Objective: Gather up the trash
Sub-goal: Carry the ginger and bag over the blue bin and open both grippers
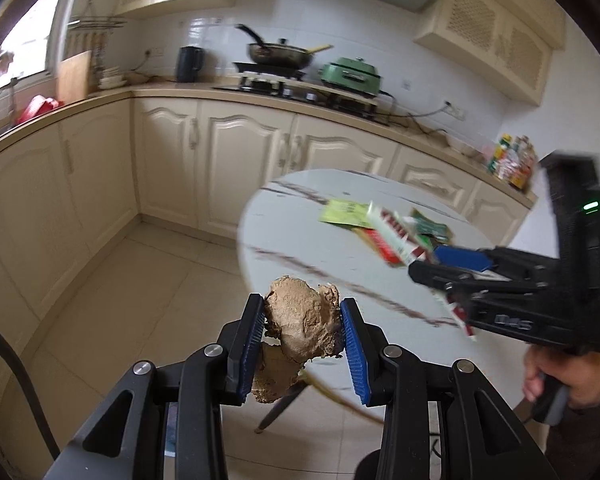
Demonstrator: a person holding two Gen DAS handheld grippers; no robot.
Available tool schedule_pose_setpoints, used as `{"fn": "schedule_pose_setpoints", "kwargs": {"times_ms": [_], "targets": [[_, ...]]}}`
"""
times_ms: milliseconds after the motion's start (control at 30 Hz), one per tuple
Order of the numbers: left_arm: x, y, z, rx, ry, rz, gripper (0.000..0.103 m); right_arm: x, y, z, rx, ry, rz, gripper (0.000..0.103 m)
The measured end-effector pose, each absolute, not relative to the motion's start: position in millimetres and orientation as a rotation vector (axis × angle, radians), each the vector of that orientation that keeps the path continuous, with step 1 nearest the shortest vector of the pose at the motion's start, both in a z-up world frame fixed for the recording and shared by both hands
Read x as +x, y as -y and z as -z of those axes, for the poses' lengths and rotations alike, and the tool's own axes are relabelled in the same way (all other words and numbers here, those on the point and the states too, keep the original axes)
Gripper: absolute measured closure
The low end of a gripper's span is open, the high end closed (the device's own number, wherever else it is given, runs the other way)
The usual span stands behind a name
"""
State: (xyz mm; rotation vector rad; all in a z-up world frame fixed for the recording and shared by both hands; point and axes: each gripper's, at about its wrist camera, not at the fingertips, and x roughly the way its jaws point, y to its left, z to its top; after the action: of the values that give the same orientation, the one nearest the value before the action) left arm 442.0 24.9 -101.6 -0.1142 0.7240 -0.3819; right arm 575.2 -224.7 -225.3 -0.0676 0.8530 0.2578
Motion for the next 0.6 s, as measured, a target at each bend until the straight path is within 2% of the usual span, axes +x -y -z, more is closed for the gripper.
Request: {"fn": "schedule_pose_setpoints", "kwargs": {"times_ms": [133,300,600], "targets": [[439,-66,109,-0.138,-0.733,0.300,0.068,580,155,215,-0.084,-0.805,-0.390,0.055],[438,-120,135,-0.163,-0.784,0.178,0.068,595,62,236,-0.104,-0.817,-0.533,0.055],[480,-169,229,-0.272,-0.995,0.097,0.068,651,-31,348,-0.116,-1.015,-0.599,0.055]]}}
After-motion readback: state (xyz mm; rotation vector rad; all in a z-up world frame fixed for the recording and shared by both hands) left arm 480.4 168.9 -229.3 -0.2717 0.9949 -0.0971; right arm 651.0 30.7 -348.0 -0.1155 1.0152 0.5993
